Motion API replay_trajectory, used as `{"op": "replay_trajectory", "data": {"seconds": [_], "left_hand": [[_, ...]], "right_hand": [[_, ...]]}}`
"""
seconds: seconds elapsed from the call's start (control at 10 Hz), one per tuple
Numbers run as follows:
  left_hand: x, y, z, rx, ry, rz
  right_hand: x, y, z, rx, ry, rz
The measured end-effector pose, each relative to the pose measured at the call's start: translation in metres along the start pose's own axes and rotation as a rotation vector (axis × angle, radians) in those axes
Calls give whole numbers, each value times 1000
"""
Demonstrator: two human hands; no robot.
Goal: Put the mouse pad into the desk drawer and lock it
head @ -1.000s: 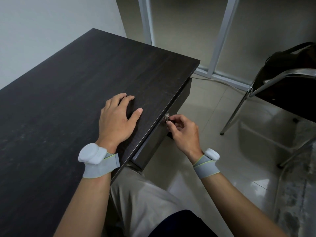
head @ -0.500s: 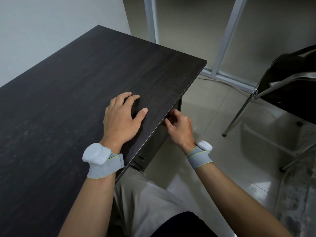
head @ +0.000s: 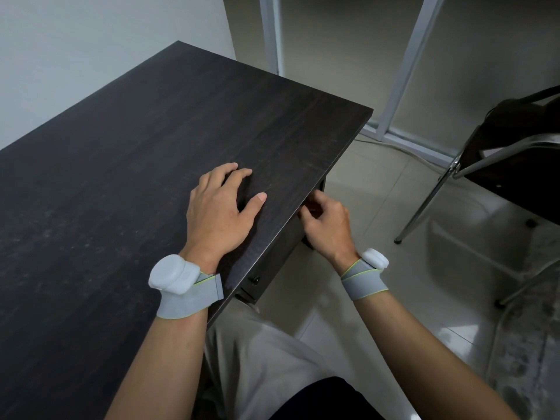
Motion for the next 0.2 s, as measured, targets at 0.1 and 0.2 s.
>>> {"op": "replay_trajectory", "data": {"seconds": [0.1, 0.2], "left_hand": [[0, -1, 1, 5, 0, -11], [1, 0, 1, 13, -16, -13]], "right_hand": [[4, 2, 18, 52, -95, -29], [7, 14, 35, 158, -233, -29]]}}
Point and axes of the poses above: each hand's wrist, its own x-axis towards the middle knuckle, its own z-axis out of the back of the hand, y = z × x, the point moved 2 cm from there along x, towards the middle knuckle, and after that the axes turned 8 degrees about -y, right-handed, at the moved point
